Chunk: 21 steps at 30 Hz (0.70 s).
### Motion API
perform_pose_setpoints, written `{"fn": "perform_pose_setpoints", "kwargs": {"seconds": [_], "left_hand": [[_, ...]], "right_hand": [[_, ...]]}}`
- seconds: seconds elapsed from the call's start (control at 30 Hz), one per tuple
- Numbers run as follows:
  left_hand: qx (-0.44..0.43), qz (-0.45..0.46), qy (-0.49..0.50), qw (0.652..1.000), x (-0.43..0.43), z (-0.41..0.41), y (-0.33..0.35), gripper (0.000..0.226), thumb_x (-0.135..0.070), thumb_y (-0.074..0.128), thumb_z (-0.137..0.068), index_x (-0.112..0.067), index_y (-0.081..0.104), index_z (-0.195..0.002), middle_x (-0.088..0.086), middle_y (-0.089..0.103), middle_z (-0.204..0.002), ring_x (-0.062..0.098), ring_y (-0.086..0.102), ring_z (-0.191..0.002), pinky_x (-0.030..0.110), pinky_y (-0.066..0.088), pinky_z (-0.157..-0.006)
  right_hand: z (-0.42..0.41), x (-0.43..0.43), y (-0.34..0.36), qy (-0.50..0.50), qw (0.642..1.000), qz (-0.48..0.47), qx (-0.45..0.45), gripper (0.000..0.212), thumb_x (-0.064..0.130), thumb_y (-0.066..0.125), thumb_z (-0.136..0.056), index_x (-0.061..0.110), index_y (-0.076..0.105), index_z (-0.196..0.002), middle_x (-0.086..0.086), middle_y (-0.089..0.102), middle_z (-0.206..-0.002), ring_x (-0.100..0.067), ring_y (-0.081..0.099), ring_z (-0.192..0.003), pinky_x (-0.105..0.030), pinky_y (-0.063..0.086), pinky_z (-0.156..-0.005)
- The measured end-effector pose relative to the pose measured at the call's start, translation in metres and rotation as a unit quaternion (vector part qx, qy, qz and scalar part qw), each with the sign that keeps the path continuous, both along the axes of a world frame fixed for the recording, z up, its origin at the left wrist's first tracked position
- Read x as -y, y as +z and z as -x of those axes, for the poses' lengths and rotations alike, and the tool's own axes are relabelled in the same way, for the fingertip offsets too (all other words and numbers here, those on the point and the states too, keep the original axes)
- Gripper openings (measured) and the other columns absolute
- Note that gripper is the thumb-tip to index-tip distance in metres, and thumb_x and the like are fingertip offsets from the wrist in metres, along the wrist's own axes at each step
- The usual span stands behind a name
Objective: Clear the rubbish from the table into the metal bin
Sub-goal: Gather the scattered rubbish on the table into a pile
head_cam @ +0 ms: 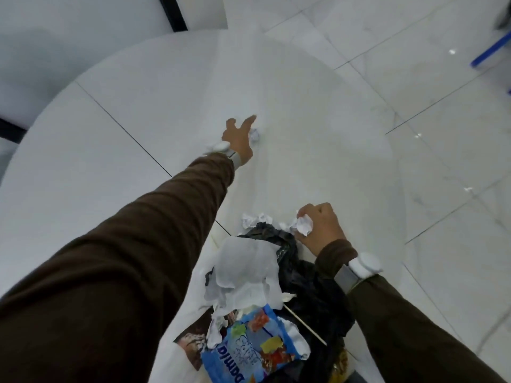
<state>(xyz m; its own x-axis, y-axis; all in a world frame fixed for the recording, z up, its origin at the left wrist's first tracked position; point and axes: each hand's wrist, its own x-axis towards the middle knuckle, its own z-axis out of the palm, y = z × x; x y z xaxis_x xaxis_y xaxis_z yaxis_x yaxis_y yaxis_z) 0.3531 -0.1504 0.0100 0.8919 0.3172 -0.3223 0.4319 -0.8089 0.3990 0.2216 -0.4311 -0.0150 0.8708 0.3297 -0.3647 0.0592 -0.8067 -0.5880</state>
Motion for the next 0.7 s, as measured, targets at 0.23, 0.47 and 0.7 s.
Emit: {"fn": "perform_pose_setpoints", "kwargs": {"seconds": [0.23, 0.47, 0.7], "left_hand": [[-0.075, -0.108, -0.092, 0.987, -0.011, -0.056, -0.072, 0.068, -0.058, 0.040, -0.081, -0.034, 0.043, -0.144, 0.007, 0.043, -0.144, 0.033, 0.046, -0.132, 0.041, 0.032, -0.107], [-0.030, -0.033, -0.104, 0.994, 0.010, 0.011, -0.038, 0.027, -0.005, 0.043, -0.091, -0.023, 0.052, -0.110, 0.011, 0.044, -0.118, 0.031, 0.055, -0.095, 0.040, 0.046, -0.086], [0.065, 0.026, -0.123, 0.990, 0.015, 0.126, 0.063, 0.031, 0.002, 0.054, -0.084, -0.015, 0.063, -0.109, 0.007, 0.051, -0.110, 0.028, 0.057, -0.095, 0.034, 0.047, -0.078]], "right_hand": [[0.009, -0.004, -0.002, -0.027, 0.995, -0.073, 0.056, 0.031, 0.019, 0.078, -0.079, 0.023, 0.065, -0.107, 0.001, 0.038, -0.108, -0.019, 0.050, -0.100, -0.027, 0.049, -0.089], [0.012, 0.001, 0.011, -0.025, 0.991, -0.083, 0.102, 0.037, 0.016, 0.083, -0.074, 0.020, 0.068, -0.108, -0.005, 0.043, -0.112, -0.024, 0.052, -0.104, -0.025, 0.044, -0.092], [0.030, -0.002, 0.072, 0.037, 0.988, -0.063, 0.137, 0.041, 0.011, 0.082, -0.073, 0.021, 0.067, -0.109, -0.006, 0.046, -0.109, -0.029, 0.053, -0.103, -0.030, 0.047, -0.089]]}}
